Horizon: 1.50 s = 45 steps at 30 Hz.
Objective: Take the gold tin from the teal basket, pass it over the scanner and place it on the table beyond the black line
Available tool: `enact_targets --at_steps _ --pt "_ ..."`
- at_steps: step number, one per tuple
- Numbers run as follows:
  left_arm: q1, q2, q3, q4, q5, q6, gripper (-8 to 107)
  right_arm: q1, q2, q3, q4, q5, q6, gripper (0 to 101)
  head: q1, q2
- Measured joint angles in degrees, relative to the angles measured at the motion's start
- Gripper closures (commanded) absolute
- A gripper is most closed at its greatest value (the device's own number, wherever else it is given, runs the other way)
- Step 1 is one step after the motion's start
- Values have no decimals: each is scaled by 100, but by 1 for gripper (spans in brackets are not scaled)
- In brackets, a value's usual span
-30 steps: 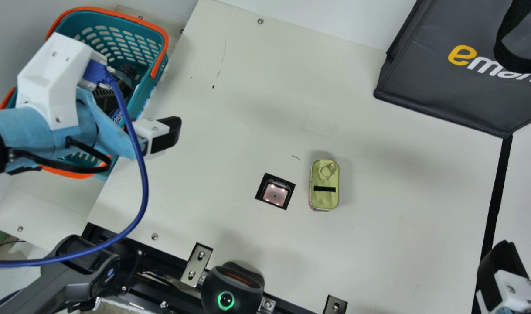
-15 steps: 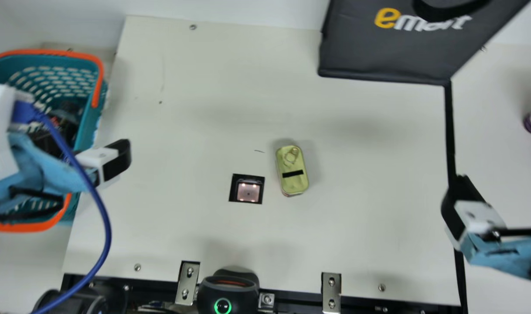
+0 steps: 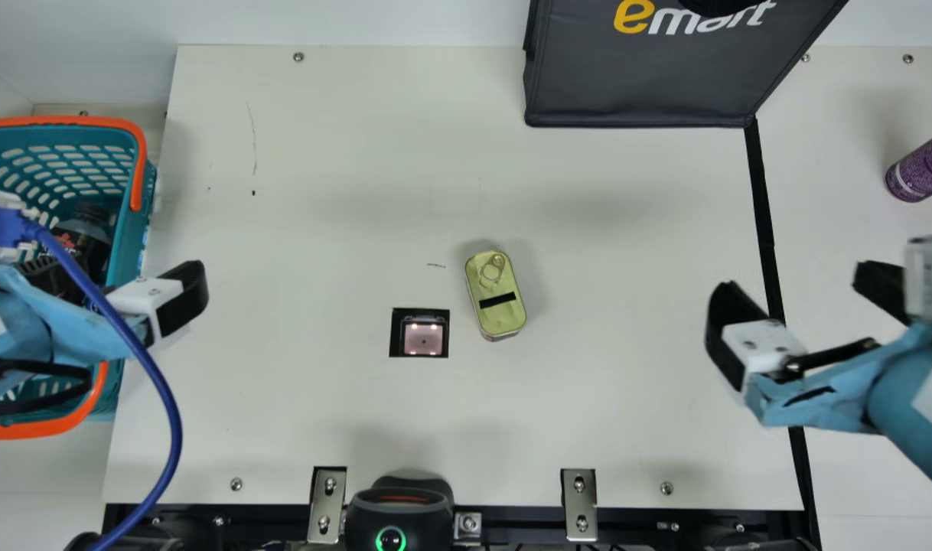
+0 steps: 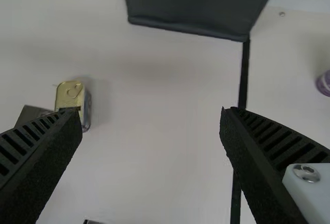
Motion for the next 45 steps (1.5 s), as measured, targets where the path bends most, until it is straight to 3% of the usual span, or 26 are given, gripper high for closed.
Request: enact_targets --at_steps 6,11,22,33,45 --pt "0 0 0 0 0 0 9 477 315 164 52 0 -347 6 0 -9" --pt "0 0 0 0 0 0 9 871 647 177 -111 0 -246 6 0 0" --pt "0 0 0 0 0 0 9 1906 1563 68 -492 -72 984 6 0 0" --pt "0 0 0 0 0 0 9 2752 2494 41 -570 -578 2258 6 0 0" --pt "0 0 0 0 0 0 9 3276 3381 -69 -775 -951 2927 6 0 0"
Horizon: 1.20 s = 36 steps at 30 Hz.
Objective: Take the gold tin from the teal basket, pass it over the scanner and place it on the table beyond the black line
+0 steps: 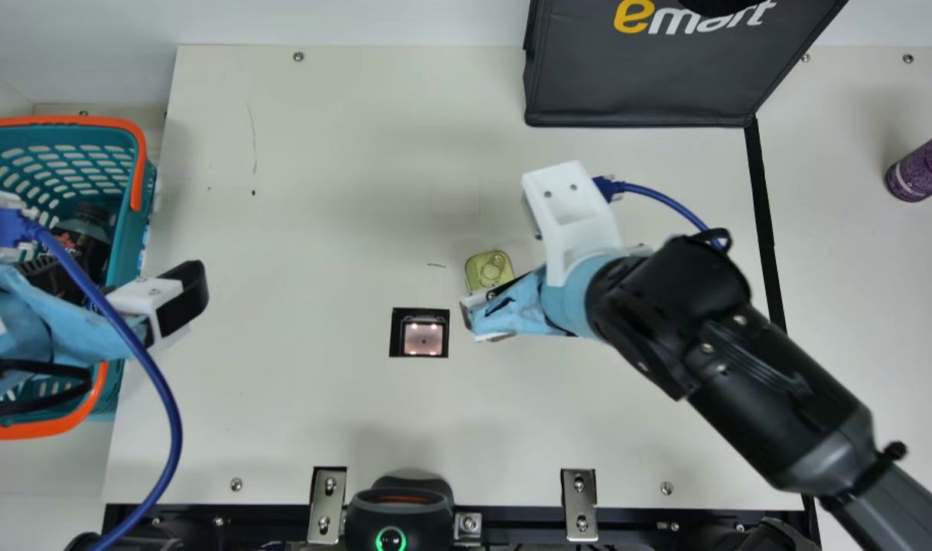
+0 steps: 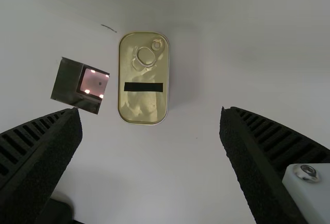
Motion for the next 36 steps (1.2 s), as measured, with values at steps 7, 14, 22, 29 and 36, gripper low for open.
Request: enact_targets --at_steps 7,14,22,29,36 --pt "0 0 0 0 0 0 9 119 457 -35 -27 -207 97 6 0 0" --pt "0 0 0 0 0 0 9 158 856 -33 -19 -412 74 6 0 0" --pt "0 0 0 0 0 0 9 135 1244 39 -14 -679 -45 6 0 0" --pt "0 0 0 0 0 0 9 111 1515 125 -7 -853 -72 6 0 0" --pt "0 0 0 0 0 0 9 90 1704 221 32 -1049 -72 6 0 0"
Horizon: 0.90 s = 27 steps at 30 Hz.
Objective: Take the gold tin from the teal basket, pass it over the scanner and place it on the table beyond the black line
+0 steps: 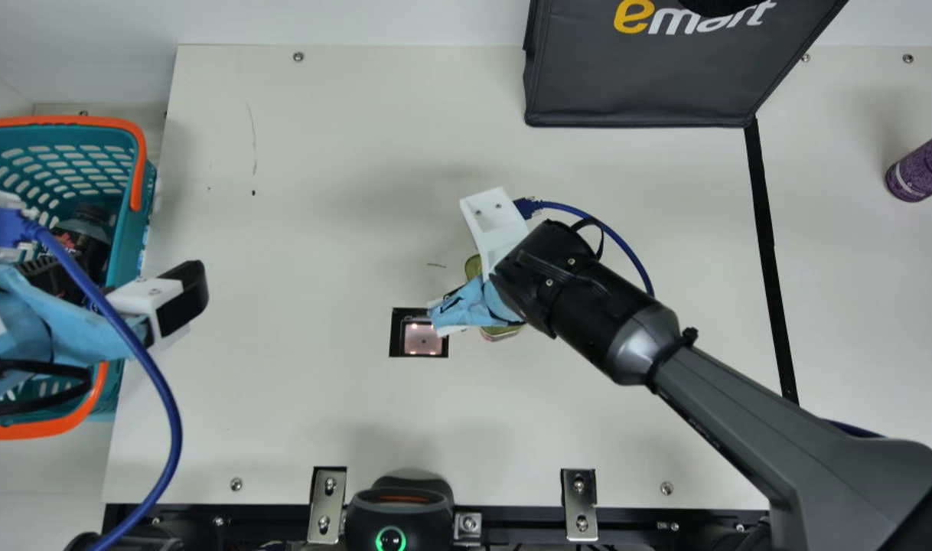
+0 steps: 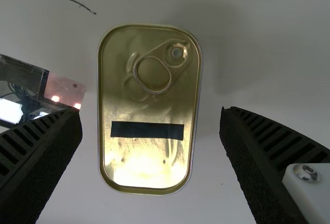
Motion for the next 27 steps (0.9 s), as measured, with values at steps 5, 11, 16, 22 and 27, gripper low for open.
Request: enact_targets --at_steps 5,11,16,22,27 --pt "0 0 0 0 0 0 9 -29 118 61 10 -133 0 6 0 0" --pt "0 0 0 0 0 0 9 -40 206 93 23 -208 0 26 0 0" --pt "0 0 0 0 0 0 9 -45 241 107 23 -303 23 60 0 0" --pt "0 0 0 0 0 0 9 -27 184 49 -11 -180 99 100 0 0" --pt "0 0 0 0 0 0 9 2 38 -147 -3 23 88 101 0 0"
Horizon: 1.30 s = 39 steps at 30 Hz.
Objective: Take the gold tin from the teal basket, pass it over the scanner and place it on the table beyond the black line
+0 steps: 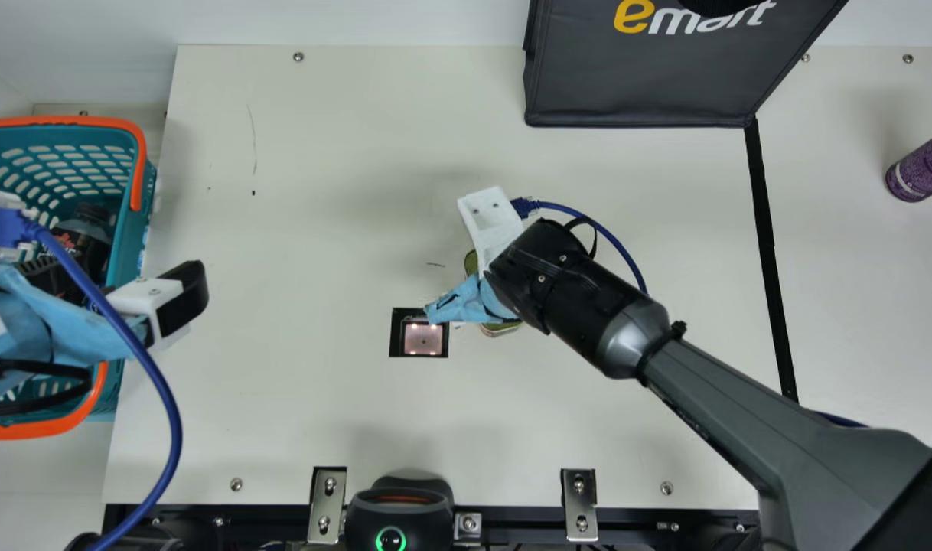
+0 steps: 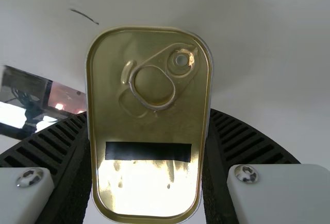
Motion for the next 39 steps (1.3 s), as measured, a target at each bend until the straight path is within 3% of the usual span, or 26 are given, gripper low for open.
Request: enact_targets --at_steps 12,17,28,39 --pt "0 0 0 0 0 0 9 19 -331 -526 153 678 -360 101 0 -26" --pt "0 0 0 0 0 0 9 -22 -418 -590 198 753 -440 101 0 -562" --pt "0 0 0 0 0 0 9 -695 -845 -116 440 514 -1060 101 0 -1951" --pt "0 0 0 0 0 0 9 -1864 -1357 368 933 405 -2314 101 0 -1995"
